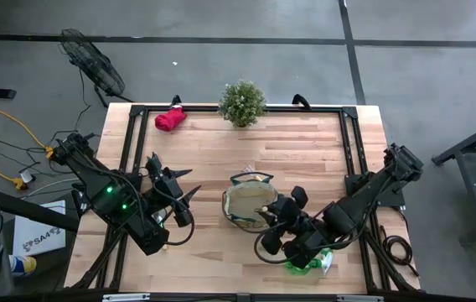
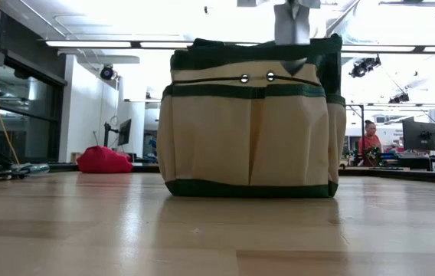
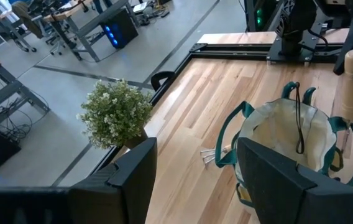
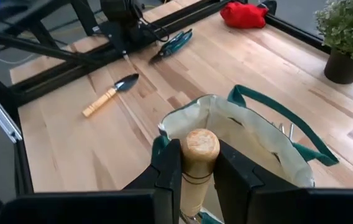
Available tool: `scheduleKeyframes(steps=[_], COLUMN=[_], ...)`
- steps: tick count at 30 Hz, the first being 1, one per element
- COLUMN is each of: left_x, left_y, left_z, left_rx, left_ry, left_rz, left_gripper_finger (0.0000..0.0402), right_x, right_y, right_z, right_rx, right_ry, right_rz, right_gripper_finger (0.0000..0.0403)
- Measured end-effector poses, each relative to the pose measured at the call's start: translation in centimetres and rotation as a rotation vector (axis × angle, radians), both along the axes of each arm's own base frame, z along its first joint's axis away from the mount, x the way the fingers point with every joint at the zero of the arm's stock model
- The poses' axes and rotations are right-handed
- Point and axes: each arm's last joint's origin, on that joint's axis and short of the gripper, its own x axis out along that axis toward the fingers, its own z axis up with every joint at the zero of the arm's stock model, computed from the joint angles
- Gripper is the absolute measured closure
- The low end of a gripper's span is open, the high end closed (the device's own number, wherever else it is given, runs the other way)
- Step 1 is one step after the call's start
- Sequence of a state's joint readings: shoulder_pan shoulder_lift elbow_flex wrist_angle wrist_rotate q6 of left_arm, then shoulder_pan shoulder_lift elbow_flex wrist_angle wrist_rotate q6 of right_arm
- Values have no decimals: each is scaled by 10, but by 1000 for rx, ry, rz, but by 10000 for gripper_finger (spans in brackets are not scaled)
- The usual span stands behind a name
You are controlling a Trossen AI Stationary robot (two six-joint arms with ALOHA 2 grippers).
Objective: Pick & Place Garden tools in Gardening bag
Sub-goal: Put the right brown trowel into the brown gardening bag
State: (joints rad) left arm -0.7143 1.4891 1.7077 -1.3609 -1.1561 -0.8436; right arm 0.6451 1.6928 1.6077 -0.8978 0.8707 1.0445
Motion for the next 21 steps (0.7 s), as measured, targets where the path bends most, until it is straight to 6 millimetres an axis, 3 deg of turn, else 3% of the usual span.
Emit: scheduleKeyframes(steps=[21], left_x=[0], left_y=[0], left_z=[0], left_rx=[4], left_ry=[4], left_rz=[-2], left_gripper_finger=[185], right_x=[1], right_y=[1], right_z=[-18], right_rx=[-128], right_ry=[95], right_rz=[116], right_gripper_finger=[345])
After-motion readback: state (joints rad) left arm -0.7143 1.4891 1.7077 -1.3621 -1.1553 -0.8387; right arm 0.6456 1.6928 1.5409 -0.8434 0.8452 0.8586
